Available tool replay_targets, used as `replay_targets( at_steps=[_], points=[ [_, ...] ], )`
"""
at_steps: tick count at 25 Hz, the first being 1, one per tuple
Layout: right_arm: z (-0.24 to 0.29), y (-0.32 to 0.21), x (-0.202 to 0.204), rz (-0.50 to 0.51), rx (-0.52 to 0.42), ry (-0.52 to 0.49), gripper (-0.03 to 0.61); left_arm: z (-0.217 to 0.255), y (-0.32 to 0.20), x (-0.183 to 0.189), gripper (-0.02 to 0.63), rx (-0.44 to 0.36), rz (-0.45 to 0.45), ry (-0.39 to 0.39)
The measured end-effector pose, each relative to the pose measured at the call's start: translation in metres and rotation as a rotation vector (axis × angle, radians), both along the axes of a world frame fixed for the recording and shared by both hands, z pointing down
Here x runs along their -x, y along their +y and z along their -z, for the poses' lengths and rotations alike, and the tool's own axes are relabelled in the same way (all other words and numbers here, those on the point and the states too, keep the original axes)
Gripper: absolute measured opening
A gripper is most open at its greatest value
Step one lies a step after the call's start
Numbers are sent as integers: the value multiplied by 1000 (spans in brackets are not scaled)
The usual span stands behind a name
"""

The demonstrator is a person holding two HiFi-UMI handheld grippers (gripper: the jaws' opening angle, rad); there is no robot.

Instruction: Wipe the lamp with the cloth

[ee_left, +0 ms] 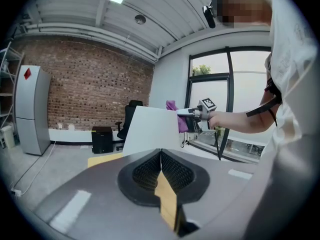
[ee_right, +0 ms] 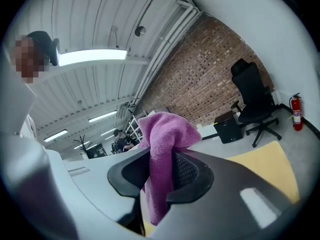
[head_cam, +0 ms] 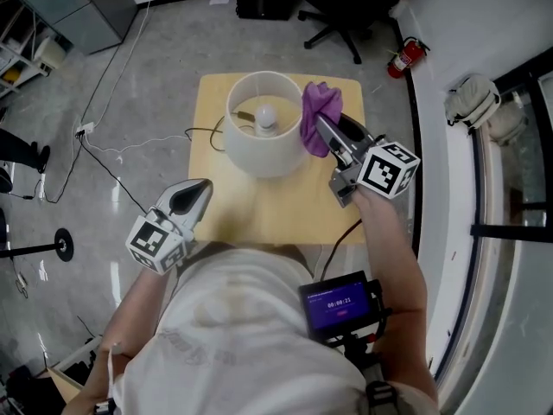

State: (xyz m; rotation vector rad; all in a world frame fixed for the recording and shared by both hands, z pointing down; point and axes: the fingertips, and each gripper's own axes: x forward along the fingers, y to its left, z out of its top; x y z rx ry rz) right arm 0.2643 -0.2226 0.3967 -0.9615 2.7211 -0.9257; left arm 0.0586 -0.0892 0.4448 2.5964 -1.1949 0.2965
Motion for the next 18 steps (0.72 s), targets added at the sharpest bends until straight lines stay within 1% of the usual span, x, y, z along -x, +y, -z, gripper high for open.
replay_targets(
  at_steps=[3, 5, 7, 11, 16, 18],
  points=[
    [-24, 1, -6, -27, 11, 22, 106, 0, 1, -1, 2, 3, -13, -8],
    [-45, 0, -13, -47, 33, 59, 107, -1, 2, -2, 2, 5, -20, -13],
    [-66, 1, -18, -61, 65, 85, 107, -2, 2, -3, 2, 8, -26, -17],
    [-106, 4, -25, -87, 130, 105, 107, -3, 1, -4, 2, 11, -36, -24],
    [-151, 13, -39, -125, 214, 206, 107, -4, 0, -5, 3, 9, -50, -26],
    [-157, 17, -48, -154, 241, 226, 107, -2, 0, -4, 3, 7, -52, -23]
  ],
)
